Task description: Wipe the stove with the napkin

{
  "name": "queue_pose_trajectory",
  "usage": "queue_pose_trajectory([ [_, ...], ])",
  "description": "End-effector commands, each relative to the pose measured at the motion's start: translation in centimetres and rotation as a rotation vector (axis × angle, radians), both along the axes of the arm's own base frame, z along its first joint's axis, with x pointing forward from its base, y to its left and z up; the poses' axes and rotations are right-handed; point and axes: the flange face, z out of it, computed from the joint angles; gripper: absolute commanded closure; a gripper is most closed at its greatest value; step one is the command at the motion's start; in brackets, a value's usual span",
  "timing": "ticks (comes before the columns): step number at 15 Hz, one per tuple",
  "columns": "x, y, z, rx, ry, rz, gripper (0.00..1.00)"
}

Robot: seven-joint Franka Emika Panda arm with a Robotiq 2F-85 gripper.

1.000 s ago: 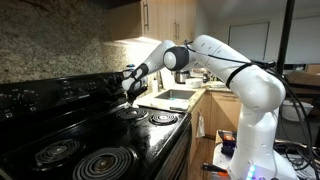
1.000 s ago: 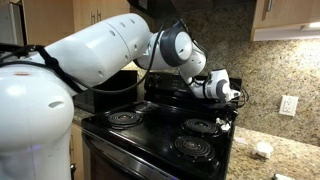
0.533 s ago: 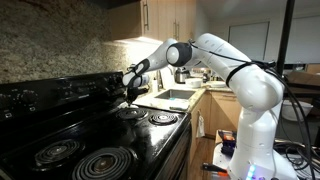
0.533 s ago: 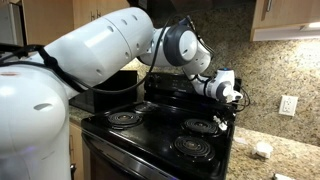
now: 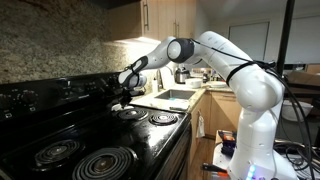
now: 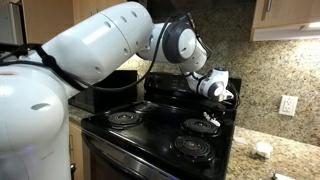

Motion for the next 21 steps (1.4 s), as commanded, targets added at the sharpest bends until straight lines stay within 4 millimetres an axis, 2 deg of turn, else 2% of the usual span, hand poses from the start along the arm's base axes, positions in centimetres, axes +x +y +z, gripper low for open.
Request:
queue_pose_trajectory([
  [1,-1.2,4.3,-1.7,0.064,0.032,0.081,0.92],
  [4,-0.8,7.4,-1.6,0.080,0.036,0.123,0.92],
  [8,-0.1,12.7,-2.2,0.079,0.061,0.185,0.92],
  [12,-0.4,17.9,-2.3,0.046,0.099,0.257,0.92],
  [17,-2.8,23.2,-0.9,0.057,0.186,0.363,0.92],
  [21,-5.1,26.1,-0.9,0.065,0.266,0.416,0.92],
])
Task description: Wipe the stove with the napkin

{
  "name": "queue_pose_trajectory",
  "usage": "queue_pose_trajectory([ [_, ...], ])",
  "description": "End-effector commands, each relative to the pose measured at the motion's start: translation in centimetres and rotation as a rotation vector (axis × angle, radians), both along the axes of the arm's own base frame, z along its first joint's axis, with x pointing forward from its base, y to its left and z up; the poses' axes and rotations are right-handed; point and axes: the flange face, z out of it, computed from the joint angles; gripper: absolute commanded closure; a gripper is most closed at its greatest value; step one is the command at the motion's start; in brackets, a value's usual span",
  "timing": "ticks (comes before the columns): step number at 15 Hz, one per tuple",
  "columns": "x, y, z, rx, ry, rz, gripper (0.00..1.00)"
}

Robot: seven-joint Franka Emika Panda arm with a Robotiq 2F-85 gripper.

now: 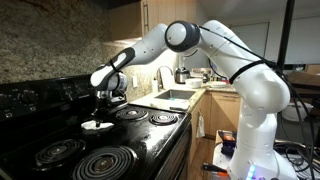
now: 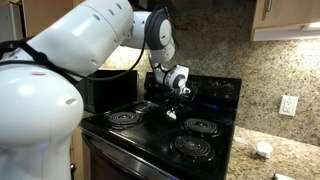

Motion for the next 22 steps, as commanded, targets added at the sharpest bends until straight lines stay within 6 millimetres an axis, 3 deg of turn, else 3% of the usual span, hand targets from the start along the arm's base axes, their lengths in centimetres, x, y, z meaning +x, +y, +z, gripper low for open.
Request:
queue_pose_trajectory([
  [1,-3.9,1.8,-1.4,-0.020,0.118,0.058,0.92],
  [4,-5.9,0.5,-1.7,-0.052,0.185,0.043,0.92],
  [11,-11.4,-5.9,-1.1,-0.137,0.307,-0.077,0.92],
  [14,-13.5,-7.0,-1.3,-0.154,0.328,-0.079,0.92],
  [18,-15.5,-5.2,-1.8,-0.182,0.331,-0.056,0.93],
  [22,-18.5,-0.9,-2.2,-0.238,0.309,-0.213,0.92],
])
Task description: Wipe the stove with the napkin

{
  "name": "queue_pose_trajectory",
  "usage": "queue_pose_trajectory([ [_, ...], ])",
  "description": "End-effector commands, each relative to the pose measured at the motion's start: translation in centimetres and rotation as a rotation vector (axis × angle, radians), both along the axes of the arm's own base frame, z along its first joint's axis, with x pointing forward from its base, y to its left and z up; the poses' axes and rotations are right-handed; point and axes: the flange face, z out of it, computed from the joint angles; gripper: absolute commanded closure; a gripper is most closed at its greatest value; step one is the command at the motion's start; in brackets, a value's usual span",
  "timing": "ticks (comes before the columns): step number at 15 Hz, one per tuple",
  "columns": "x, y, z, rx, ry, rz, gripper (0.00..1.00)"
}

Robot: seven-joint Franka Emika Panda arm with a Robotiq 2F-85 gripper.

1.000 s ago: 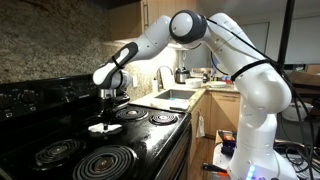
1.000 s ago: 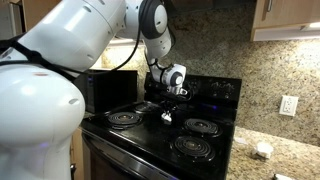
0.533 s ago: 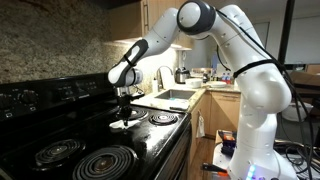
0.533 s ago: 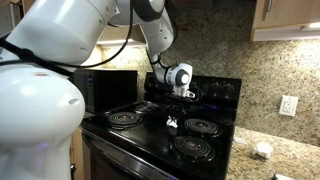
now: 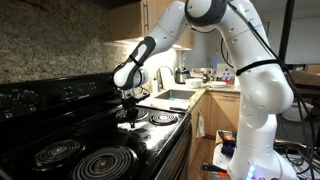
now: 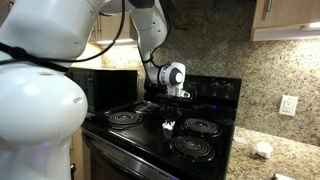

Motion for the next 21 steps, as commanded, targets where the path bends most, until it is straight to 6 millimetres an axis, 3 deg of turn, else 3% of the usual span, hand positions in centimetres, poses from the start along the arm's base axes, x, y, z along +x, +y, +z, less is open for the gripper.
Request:
queue_pose_trajectory([
  [1,-5.1,3.7,-2.1,-0.081,-0.003,-0.169,0.92],
  [6,-10.3,6.8,-1.9,-0.175,-0.036,-0.420,0.92],
  [7,-10.5,7.6,-1.6,-0.203,-0.037,-0.456,0.93],
  [8,-7.2,6.7,0.1,-0.154,-0.071,-0.389,0.93],
  [13,-8.6,7.8,0.1,-0.175,-0.068,-0.438,0.92],
  [21,-9.1,3.3,-1.5,-0.166,-0.036,-0.523,0.92],
])
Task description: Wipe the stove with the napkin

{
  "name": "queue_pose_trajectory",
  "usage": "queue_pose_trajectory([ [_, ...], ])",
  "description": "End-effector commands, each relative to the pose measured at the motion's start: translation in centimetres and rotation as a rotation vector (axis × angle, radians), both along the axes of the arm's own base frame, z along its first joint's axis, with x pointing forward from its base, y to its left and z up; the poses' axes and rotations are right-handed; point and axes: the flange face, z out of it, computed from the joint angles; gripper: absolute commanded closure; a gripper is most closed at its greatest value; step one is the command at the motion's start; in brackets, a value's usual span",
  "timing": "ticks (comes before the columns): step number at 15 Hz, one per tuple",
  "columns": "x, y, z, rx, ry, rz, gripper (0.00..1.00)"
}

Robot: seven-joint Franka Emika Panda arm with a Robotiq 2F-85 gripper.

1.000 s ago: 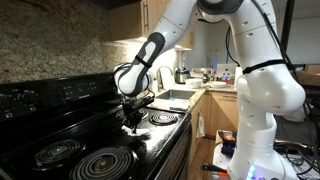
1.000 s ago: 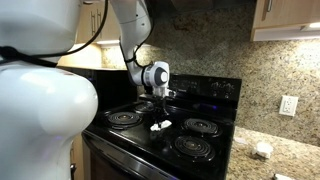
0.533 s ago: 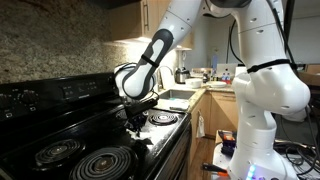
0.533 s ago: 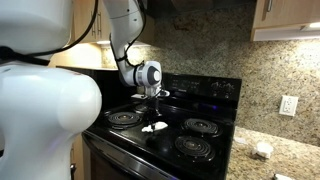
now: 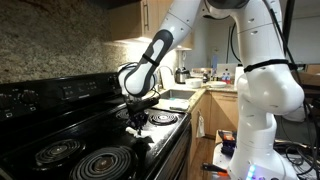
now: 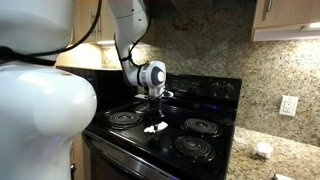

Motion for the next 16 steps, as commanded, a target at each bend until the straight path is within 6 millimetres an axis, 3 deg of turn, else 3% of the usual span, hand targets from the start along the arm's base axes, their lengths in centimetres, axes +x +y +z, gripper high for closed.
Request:
queue_pose_trajectory([
  [1,-0.5,-2.9,-1.8,-0.015,0.021,-0.046,0.92],
  [5,1.3,-4.1,-2.4,-0.015,0.011,-0.060,0.92],
  [10,4.9,-5.5,-2.5,-0.076,-0.029,-0.079,0.92],
  [16,7.5,-10.2,-2.6,-0.141,-0.047,-0.176,0.92],
])
